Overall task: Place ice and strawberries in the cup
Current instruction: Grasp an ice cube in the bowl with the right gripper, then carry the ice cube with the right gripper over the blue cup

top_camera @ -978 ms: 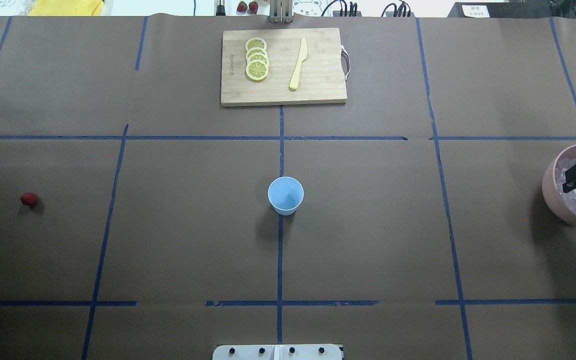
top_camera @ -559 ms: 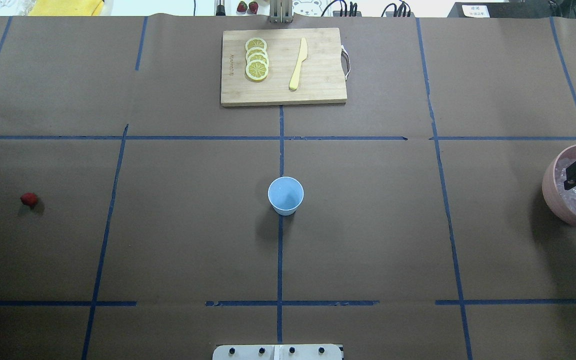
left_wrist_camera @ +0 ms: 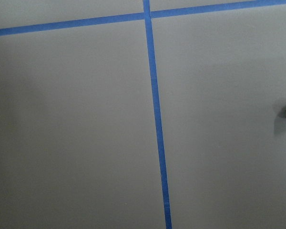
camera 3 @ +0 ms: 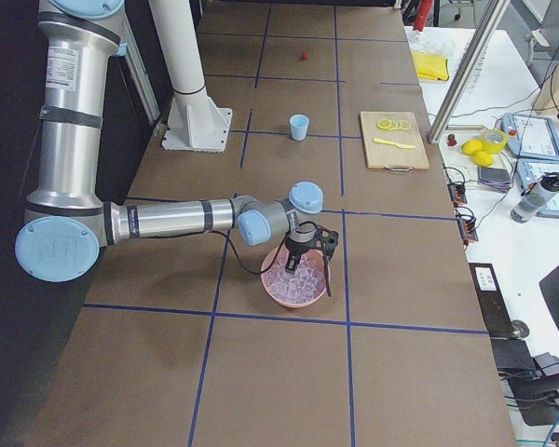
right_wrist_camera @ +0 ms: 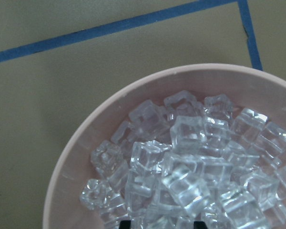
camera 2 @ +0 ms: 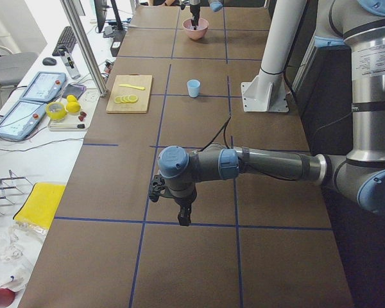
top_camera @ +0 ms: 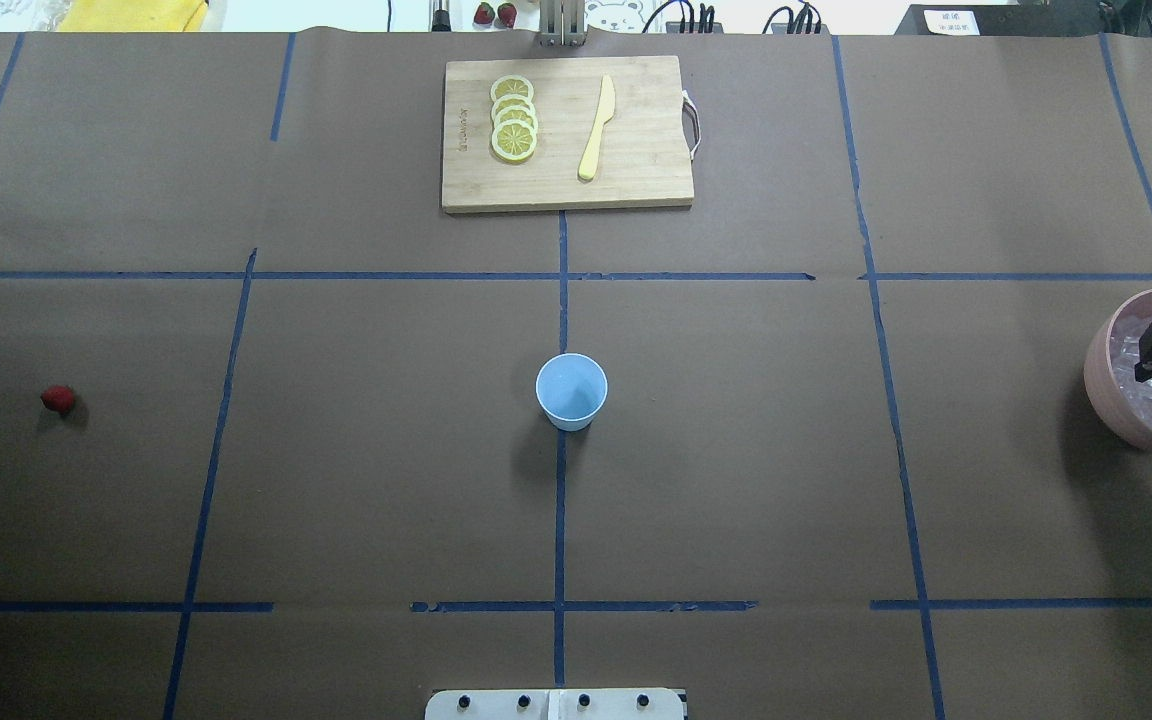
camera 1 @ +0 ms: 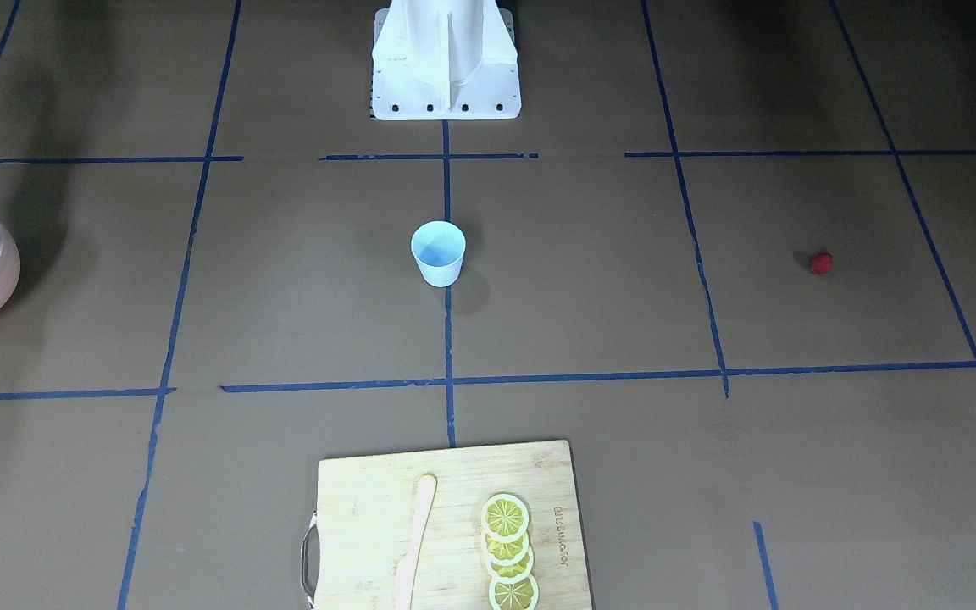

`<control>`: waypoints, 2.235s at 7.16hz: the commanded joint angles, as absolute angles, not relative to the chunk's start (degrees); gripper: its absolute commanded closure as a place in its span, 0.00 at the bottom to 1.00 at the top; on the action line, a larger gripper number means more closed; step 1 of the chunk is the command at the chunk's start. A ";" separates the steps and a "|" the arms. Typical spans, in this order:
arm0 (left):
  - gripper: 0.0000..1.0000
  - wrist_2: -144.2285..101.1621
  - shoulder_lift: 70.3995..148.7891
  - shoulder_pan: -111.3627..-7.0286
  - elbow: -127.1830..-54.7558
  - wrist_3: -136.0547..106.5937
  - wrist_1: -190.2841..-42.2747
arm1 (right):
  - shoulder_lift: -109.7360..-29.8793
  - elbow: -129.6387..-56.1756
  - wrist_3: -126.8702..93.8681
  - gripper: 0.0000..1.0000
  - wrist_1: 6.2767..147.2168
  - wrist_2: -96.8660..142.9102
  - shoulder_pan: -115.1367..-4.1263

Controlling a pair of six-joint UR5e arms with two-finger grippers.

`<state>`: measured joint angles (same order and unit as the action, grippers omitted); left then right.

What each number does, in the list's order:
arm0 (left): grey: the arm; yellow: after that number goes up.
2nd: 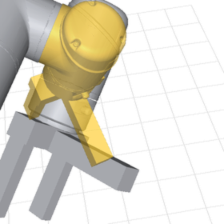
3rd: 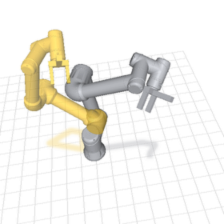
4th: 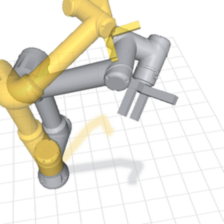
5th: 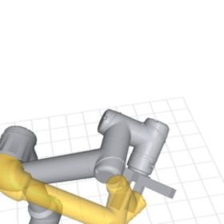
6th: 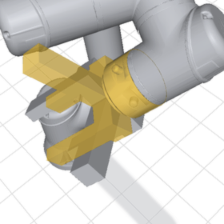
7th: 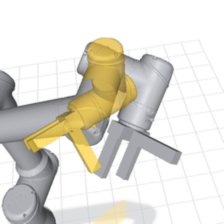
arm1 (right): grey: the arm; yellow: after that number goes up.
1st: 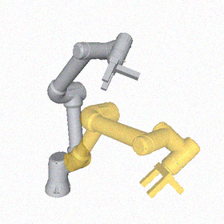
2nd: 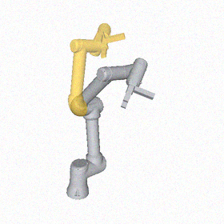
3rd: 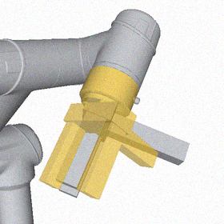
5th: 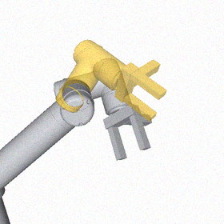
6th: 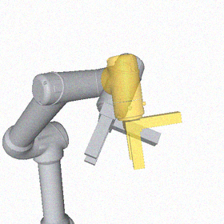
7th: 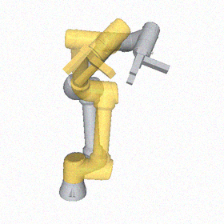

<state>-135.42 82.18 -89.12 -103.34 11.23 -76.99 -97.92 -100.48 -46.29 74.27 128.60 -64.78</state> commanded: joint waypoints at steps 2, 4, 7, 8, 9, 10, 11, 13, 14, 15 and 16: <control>0.00 -135.62 82.18 -89.12 -103.36 11.16 -76.99 | -98.00 -100.98 -46.41 0.93 74.18 128.67 -64.78; 0.00 -135.62 81.04 -89.03 -103.36 11.25 -77.08 | -98.35 -102.64 -46.41 0.99 74.27 128.41 -64.86; 0.00 -135.70 81.12 -89.12 -104.14 10.90 -77.08 | -99.84 -112.82 -51.84 1.00 74.62 128.32 -64.95; 0.00 -135.70 81.04 -89.12 -105.19 10.72 -76.99 | -98.71 -115.03 -53.86 1.00 74.36 128.49 -63.99; 0.00 -135.70 81.04 -89.12 -105.64 10.81 -76.99 | -95.05 -116.61 -58.66 1.00 74.44 128.58 -61.55; 0.00 -135.70 81.04 -89.03 -106.86 10.81 -76.99 | -91.09 -117.33 -63.32 0.99 74.62 128.15 -57.70; 0.00 -135.62 81.04 -89.03 -107.48 10.72 -76.99 | -86.01 -117.25 -70.16 0.99 75.05 127.54 -52.96; 0.00 -135.62 81.12 -89.03 -108.97 11.25 -77.08 | -73.29 -116.72 -85.19 1.00 84.49 118.88 -41.18; 0.00 -135.62 81.04 -89.03 -109.59 11.25 -76.99 | -64.43 -114.54 -91.00 1.00 92.12 114.04 -35.39; 0.00 -135.53 81.04 -89.03 -109.60 11.25 -77.08 | -59.64 -111.74 -96.10 1.00 92.81 111.21 -32.72; 0.00 -135.61 80.95 -89.12 -109.77 11.34 -76.99 | -56.98 -109.80 -99.63 0.99 92.73 110.31 -30.78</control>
